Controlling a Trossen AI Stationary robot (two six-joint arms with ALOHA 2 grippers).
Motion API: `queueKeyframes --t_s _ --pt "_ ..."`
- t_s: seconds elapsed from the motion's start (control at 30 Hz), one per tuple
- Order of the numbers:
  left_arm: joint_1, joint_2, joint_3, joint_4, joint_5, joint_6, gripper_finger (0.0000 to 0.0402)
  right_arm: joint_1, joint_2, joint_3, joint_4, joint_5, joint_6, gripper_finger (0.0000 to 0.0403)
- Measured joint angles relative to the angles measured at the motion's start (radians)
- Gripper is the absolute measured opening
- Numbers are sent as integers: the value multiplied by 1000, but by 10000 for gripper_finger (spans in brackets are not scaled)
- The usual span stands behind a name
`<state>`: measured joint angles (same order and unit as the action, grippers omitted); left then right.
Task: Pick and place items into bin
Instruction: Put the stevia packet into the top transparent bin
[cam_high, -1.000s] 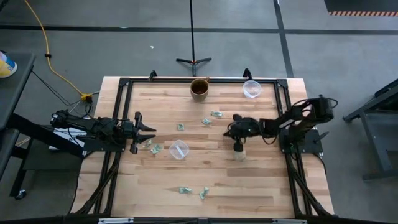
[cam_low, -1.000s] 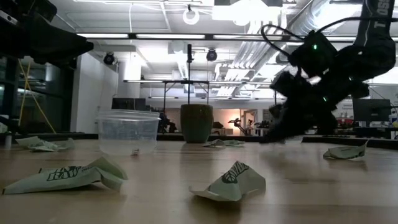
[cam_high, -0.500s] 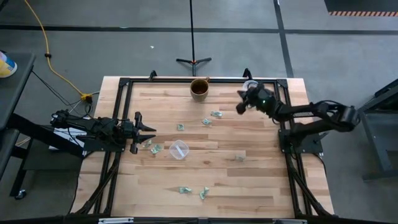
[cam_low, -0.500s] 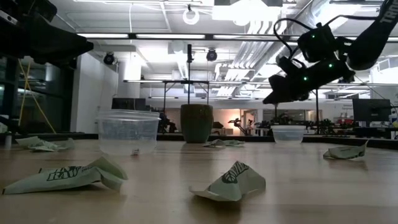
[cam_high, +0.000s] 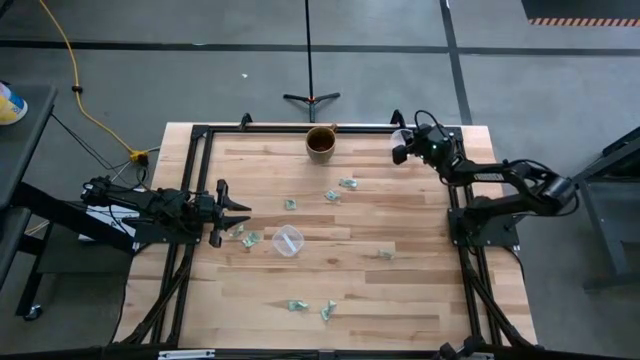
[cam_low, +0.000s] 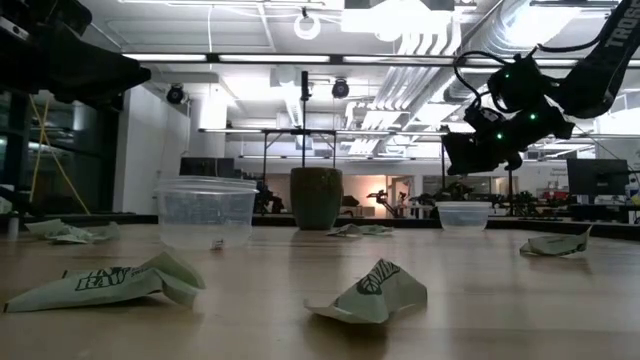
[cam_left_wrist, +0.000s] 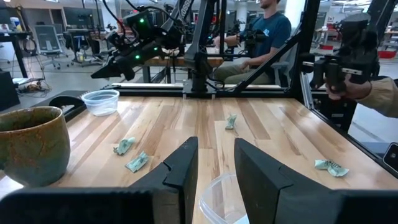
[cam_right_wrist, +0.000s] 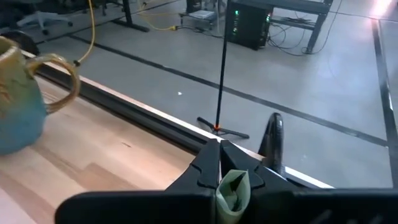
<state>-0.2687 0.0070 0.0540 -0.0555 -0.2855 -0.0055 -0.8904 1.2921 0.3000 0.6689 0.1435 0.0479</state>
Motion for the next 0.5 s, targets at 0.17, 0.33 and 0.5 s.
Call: queueKeyframes --t_s 0.17,0.33,0.5 --pt "0 0 0 0 1 0 140 -46 51 16 -10 -32 40 1" --pt "0 0 0 0 1 0 140 -62 141 84 -18 -85 44 2" --pt "0 0 0 0 2 0 140 -61 197 157 -106 -65 31 10"
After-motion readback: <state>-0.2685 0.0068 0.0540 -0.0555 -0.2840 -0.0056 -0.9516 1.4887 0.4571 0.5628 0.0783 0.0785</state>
